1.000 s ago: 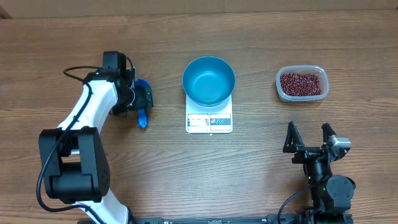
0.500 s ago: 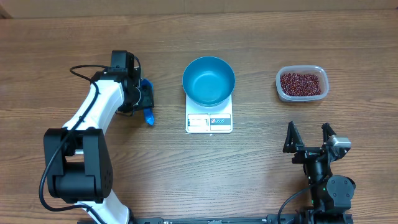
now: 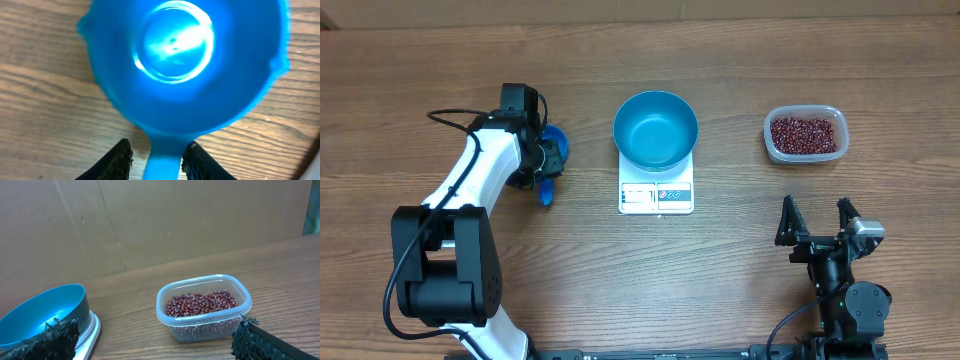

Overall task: Scoop item into bowl and weigh 150g on scale
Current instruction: 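Lower the left gripper and close it on the blue scoop's rim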

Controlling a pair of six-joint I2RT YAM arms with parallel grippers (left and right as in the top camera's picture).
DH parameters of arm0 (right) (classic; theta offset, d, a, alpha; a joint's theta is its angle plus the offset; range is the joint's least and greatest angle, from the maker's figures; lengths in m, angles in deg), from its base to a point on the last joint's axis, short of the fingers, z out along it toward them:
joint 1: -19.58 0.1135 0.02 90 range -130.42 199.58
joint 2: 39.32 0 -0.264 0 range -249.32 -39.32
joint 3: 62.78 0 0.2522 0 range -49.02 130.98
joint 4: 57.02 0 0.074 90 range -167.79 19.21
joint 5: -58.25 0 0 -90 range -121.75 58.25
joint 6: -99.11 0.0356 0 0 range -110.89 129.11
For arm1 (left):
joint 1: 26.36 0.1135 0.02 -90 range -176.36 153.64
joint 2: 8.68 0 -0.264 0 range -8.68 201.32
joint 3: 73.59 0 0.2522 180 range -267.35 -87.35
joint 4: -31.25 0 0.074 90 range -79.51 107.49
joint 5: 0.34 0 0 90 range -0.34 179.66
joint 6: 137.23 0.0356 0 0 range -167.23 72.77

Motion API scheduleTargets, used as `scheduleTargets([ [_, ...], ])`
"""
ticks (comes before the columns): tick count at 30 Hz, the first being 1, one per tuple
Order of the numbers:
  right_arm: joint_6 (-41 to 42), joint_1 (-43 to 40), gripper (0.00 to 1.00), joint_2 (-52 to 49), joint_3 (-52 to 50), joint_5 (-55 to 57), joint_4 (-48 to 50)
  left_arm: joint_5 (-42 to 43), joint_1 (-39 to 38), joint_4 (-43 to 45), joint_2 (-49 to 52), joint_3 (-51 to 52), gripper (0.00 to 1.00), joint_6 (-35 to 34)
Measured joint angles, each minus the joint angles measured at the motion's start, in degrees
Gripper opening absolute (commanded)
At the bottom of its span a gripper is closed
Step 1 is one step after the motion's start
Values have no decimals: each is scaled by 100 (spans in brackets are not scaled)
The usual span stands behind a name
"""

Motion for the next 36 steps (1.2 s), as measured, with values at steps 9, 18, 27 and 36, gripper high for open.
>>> scheduleTargets([
  [9,0,0,100,0,0,2,0,-144,-195,157,0,61,39,79],
  [18,0,0,100,0,0,2,0,-280,-295,271,0,70,36,225],
  [27,-2,0,100,0,0,0,0,-323,-299,564,0,243,31,286],
  [36,2,0,100,0,0,2,0,-319,-299,551,0,247,23,326],
])
